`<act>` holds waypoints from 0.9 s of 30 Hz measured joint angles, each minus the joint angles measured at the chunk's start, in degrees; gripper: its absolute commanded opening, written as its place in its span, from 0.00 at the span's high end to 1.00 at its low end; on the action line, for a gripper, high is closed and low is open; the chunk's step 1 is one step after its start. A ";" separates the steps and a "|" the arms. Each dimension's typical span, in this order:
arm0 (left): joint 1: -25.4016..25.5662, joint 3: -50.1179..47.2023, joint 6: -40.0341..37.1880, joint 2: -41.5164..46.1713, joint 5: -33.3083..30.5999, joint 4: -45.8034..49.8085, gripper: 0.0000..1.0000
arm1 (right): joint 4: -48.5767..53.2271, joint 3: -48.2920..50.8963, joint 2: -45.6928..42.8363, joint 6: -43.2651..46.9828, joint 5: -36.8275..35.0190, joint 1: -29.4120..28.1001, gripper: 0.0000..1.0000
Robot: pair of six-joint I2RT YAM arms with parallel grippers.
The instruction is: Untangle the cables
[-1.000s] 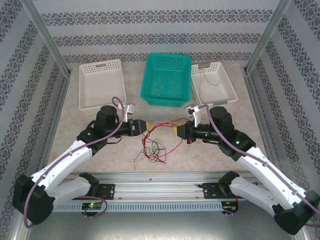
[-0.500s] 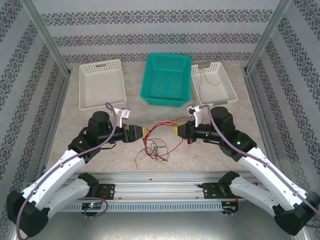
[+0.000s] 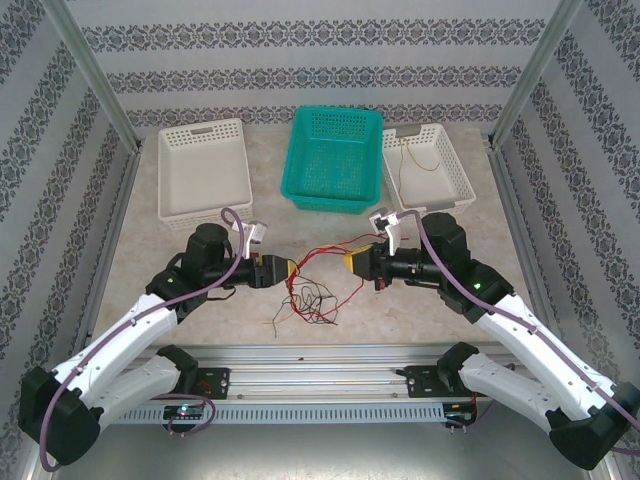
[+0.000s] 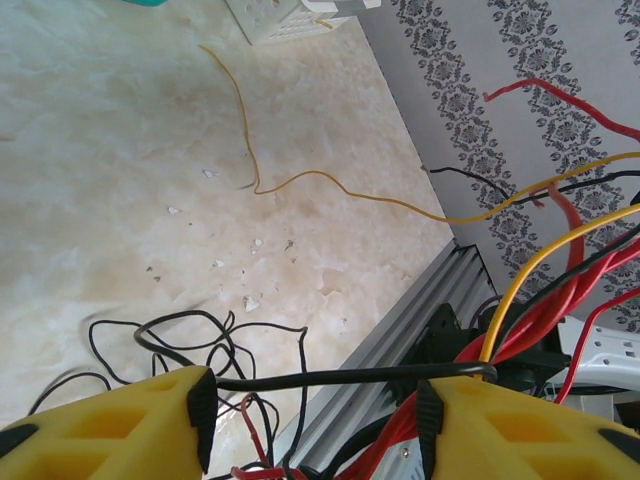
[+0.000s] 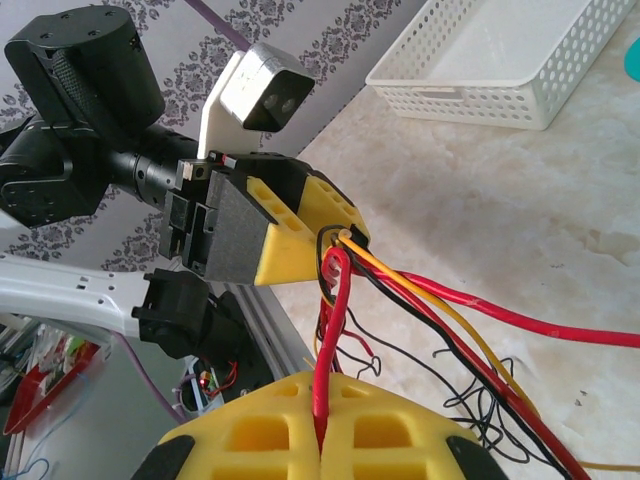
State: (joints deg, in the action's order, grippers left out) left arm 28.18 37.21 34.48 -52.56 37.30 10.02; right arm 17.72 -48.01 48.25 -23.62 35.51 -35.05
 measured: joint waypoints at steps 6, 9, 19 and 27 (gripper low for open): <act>0.00 -0.46 0.02 0.22 0.00 -1.29 0.59 | -0.42 0.00 0.00 0.00 0.76 -0.04 1.00; 0.00 -0.90 0.02 0.22 -0.02 -2.51 0.66 | -0.50 0.00 0.00 -0.04 1.33 -0.11 1.00; 0.00 -1.66 0.07 0.44 -1.01 -6.21 0.75 | -1.29 0.00 0.00 -0.07 2.32 -0.85 1.00; 0.00 -8.00 0.92 5.25 -1.49 -14.10 0.68 | -1.75 0.44 -0.55 -0.07 3.04 -0.85 1.00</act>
State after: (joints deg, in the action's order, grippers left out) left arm 28.18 29.21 35.40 -47.31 35.81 -4.08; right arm 15.97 -47.57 47.70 -23.68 38.54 -35.90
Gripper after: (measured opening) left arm 0.258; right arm 0.046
